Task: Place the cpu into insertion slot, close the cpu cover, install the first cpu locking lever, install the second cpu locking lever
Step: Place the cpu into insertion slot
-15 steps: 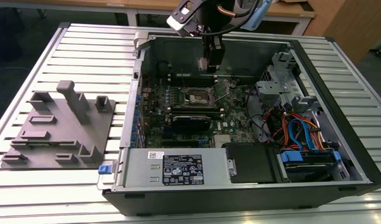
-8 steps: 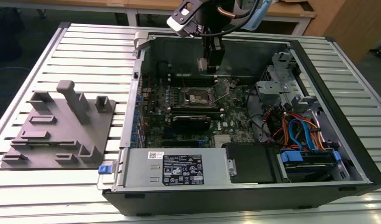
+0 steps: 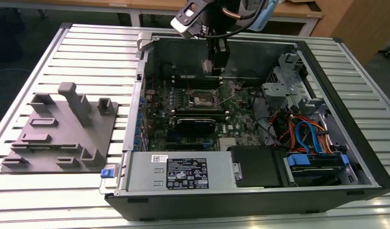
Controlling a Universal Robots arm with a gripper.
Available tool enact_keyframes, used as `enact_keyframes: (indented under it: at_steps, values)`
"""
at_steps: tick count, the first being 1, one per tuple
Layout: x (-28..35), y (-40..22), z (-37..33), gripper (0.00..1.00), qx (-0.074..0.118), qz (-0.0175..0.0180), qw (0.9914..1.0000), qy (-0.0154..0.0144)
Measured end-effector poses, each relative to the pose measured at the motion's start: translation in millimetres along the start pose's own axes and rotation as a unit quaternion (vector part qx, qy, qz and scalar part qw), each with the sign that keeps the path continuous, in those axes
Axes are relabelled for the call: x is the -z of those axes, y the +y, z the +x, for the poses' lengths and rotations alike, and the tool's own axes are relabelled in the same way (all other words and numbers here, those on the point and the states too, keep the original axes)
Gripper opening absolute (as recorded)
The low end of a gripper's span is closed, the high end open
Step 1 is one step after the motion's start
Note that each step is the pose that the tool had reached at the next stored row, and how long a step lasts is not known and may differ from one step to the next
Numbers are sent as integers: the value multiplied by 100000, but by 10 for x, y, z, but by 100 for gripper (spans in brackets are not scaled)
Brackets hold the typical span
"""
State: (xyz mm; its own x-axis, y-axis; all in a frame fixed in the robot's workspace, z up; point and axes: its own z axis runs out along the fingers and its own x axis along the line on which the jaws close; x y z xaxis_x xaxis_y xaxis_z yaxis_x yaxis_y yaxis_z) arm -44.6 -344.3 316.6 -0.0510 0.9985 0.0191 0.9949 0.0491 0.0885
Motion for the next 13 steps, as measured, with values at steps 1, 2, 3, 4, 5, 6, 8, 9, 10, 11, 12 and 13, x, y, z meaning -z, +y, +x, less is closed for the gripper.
enact_keyframes:
  at_steps: [1, 2, 3, 4, 5, 6, 8, 9, 10, 11, 12, 13]
  values:
    - [-2, 0, 0, 54, 0, -5, 100000, 4]
    - [-4, 0, 0, 54, 0, -6, 100000, 7]
    - [-6, 0, 0, 54, 3, -4, 100000, 4]
    - [-7, -1, 0, 54, 2, -3, 100000, 1]
    - [-9, -1, 0, 54, 2, -3, 100000, 2]
    - [-10, -1, 0, 54, 2, 1, 100000, -4]
    - [-14, -1, 0, 54, 4, -6, 100000, 2]
    - [-17, -1, 0, 54, 1, -9, 100000, 10]
    - [-20, -2, 0, 54, 1, -7, 100000, 5]
    - [-23, -2, 0, 54, 2, -6, 100000, 4]
    - [-28, -3, -1, 54, 1, -5, 100000, 5]
    - [-32, -3, 0, 54, 1, -1, 100000, 2]
